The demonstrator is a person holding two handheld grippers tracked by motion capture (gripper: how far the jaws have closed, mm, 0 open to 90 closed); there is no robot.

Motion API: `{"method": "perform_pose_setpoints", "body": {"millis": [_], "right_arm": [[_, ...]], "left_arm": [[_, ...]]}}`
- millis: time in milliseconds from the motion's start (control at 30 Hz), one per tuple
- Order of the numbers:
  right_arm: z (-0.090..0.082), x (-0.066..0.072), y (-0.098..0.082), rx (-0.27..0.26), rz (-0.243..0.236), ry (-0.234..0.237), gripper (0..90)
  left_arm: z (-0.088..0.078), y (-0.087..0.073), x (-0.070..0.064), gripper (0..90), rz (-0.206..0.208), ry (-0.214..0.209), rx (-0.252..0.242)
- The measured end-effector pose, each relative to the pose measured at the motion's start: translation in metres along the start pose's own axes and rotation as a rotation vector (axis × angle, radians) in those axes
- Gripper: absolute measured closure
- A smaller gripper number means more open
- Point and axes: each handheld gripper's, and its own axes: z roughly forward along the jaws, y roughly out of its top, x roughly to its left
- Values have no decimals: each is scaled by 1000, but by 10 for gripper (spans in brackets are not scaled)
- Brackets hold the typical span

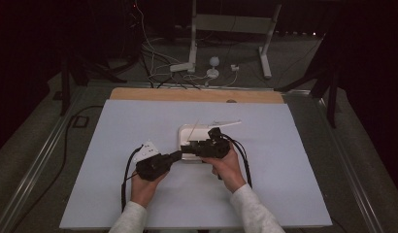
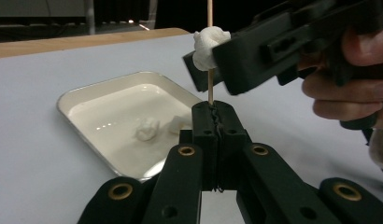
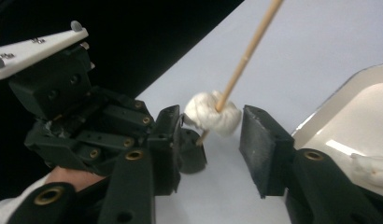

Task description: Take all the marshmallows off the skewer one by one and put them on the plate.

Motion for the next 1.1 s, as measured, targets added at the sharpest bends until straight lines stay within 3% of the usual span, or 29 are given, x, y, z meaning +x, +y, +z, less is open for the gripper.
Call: {"method": "perform_pose_setpoints", "body": {"millis": [367, 800, 1100], "right_arm": [[1, 0, 0, -7, 13, 18, 699], [2, 1, -2, -8, 16, 22, 642], [2, 0, -2, -22, 31, 22, 751]], "left_arm": [[2, 0, -2, 900, 1, -18, -4], [1, 1, -2, 900, -9, -15, -21], [1, 1, -2, 900, 3, -6, -16]]}}
